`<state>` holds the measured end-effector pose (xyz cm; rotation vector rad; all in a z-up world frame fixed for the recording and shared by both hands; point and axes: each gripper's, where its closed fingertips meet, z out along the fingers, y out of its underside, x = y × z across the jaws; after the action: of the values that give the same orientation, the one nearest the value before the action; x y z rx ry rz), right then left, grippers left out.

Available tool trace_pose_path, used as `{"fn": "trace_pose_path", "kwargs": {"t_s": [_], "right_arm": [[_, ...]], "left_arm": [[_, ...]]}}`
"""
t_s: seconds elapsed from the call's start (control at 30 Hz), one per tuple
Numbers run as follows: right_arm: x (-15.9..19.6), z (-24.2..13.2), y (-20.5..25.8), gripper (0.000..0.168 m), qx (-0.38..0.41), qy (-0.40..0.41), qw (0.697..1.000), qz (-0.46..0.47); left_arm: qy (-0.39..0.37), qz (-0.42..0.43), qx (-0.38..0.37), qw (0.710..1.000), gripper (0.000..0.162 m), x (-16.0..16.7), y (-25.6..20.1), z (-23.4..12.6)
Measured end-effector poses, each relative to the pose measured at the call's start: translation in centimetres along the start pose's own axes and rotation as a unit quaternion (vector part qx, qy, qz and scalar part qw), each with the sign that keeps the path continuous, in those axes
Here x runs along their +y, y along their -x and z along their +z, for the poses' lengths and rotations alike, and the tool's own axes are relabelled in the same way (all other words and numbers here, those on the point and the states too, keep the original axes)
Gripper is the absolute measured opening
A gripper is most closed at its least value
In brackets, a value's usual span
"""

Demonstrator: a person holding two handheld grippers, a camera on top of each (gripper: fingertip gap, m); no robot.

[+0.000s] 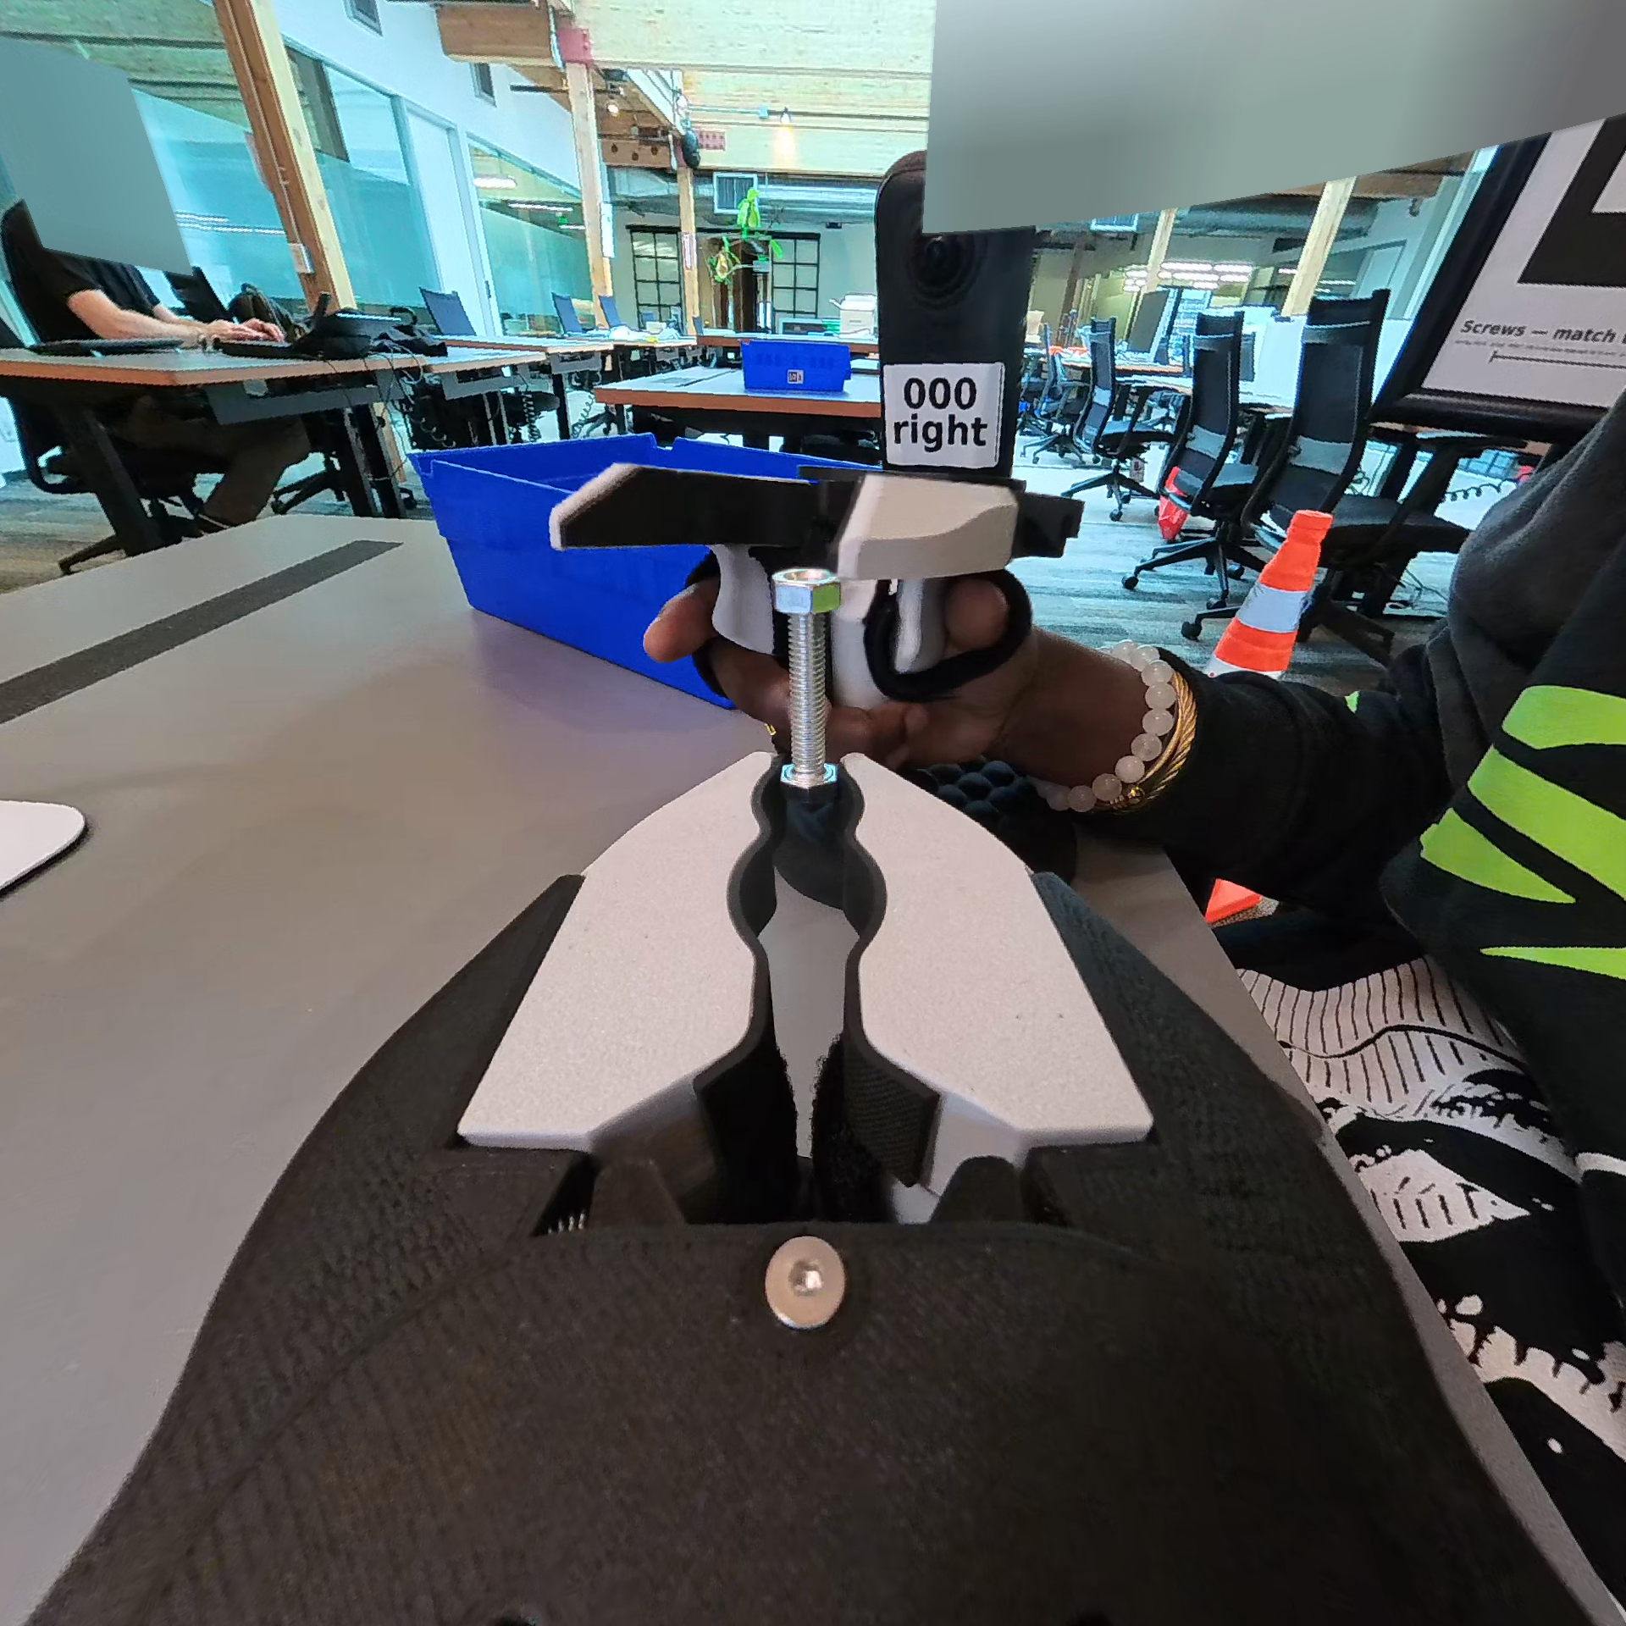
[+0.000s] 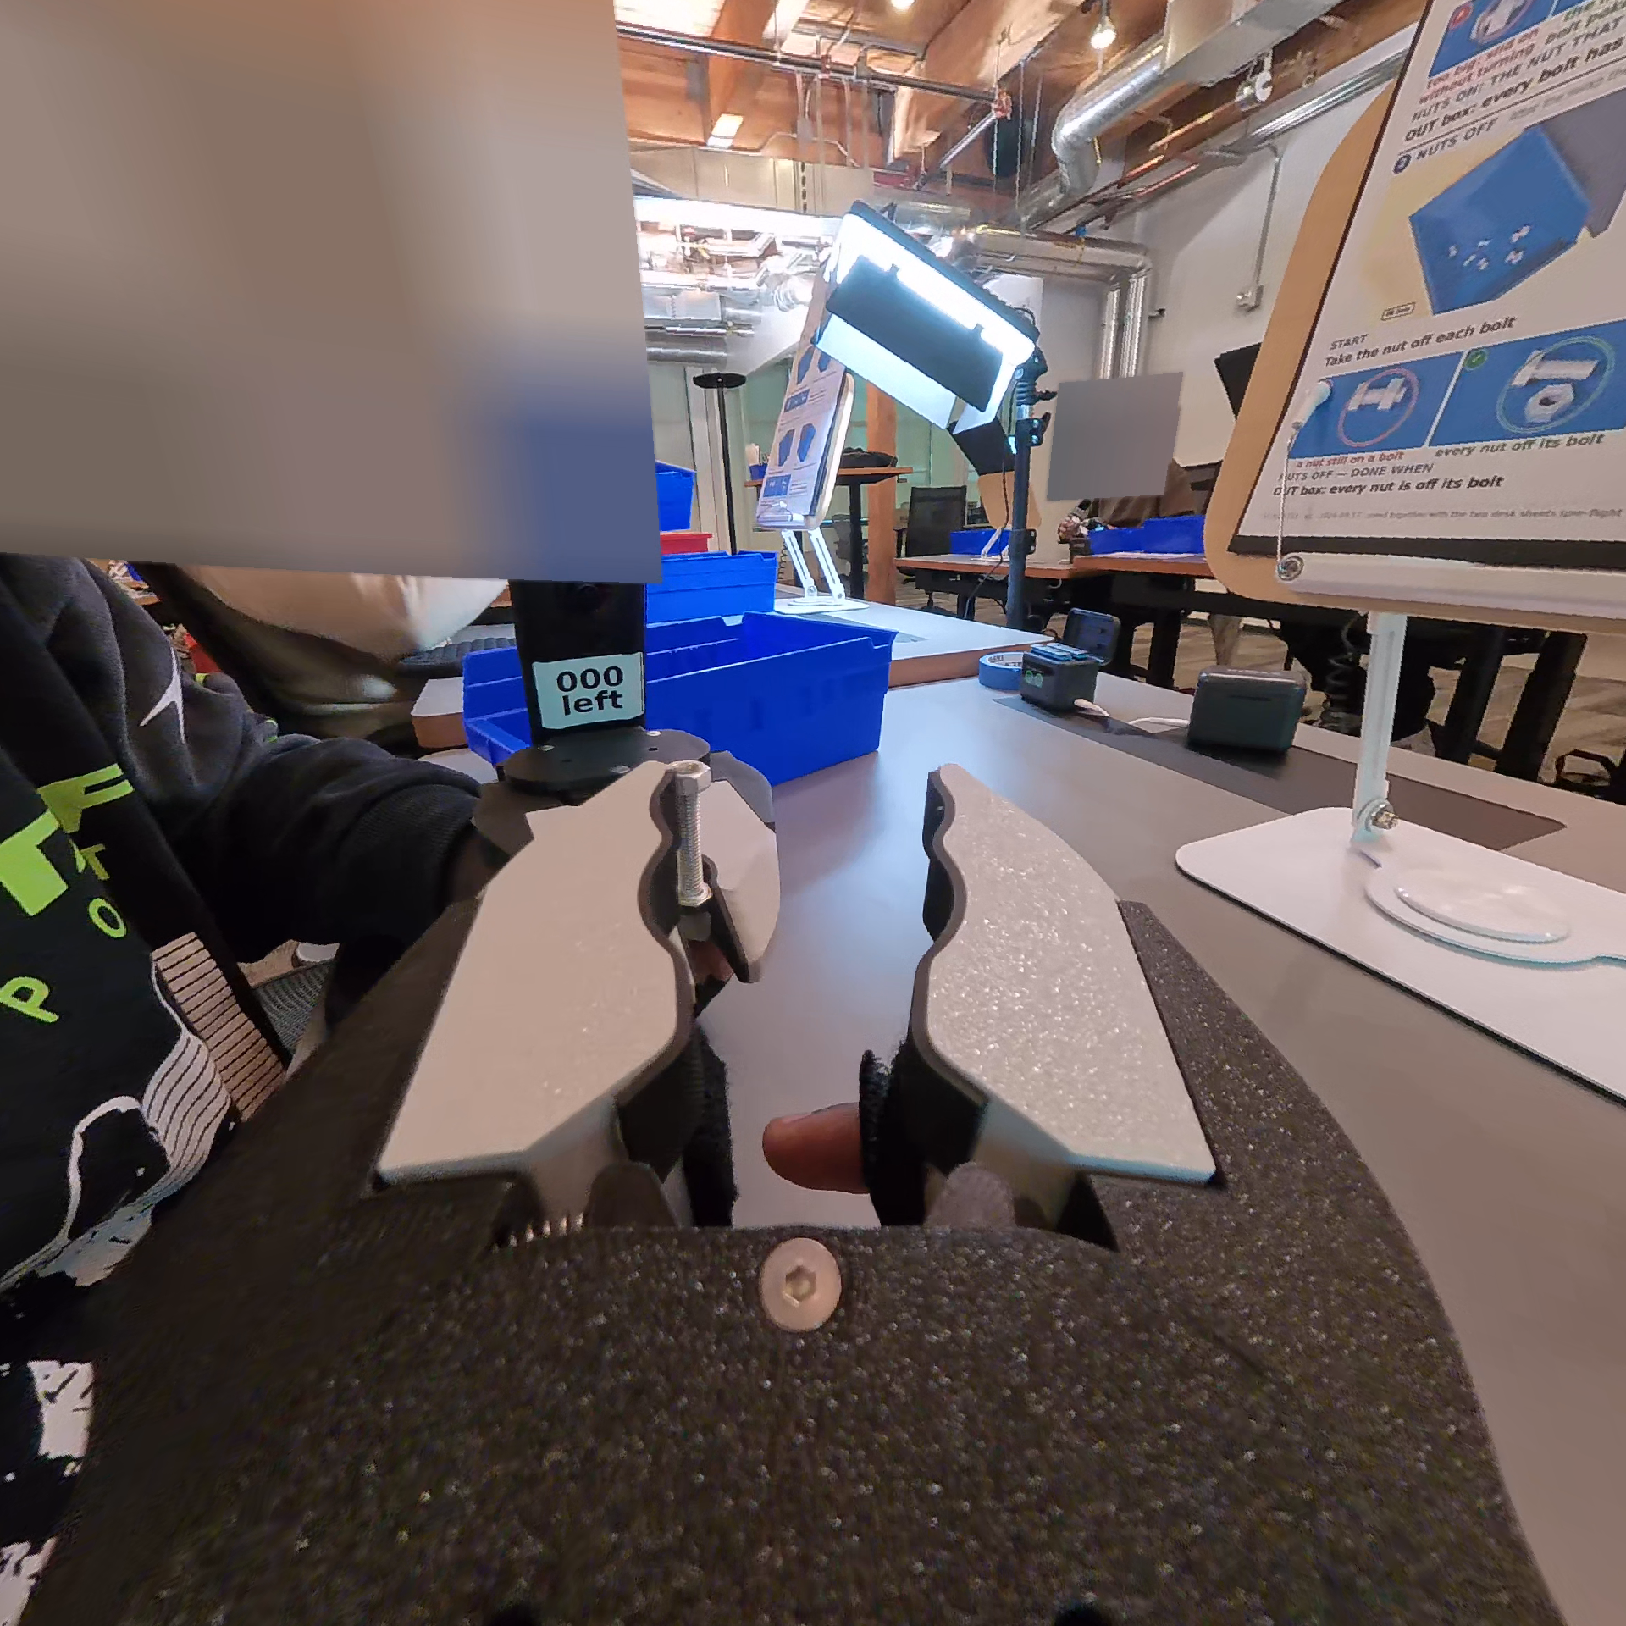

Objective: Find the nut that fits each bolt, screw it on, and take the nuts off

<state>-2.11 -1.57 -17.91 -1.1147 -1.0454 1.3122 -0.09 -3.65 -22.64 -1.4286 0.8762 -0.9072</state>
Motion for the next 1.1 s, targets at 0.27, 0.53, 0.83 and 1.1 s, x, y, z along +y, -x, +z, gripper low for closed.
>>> {"fn": "trace_pose_path", "kwargs": {"t_s": [0.27,0.53,0.83,1.1], "right_arm": [[0.2,0.1,0.0,0.055,0.001,0.005,1.0,-0.005],[0.1,0.1,0.3,0.056,-0.01,0.001,1.0,-0.001],[0.0,-0.2,-0.5,0.051,0.013,0.002,1.0,-0.002],[2.7,-0.7,0.5,0.049,-0.043,0.209,0.973,0.089]], "left_arm": [[0.001,0.0,0.002,1.0,0.01,0.1,-0.1,0.1],[0.002,0.0,0.001,1.0,0.01,0.1,0.0,0.1],[0.001,-0.001,0.0,1.0,0.01,0.1,0.0,0.1],[0.042,0.008,-0.03,0.999,0.01,1.3,0.9,0.2]]}}
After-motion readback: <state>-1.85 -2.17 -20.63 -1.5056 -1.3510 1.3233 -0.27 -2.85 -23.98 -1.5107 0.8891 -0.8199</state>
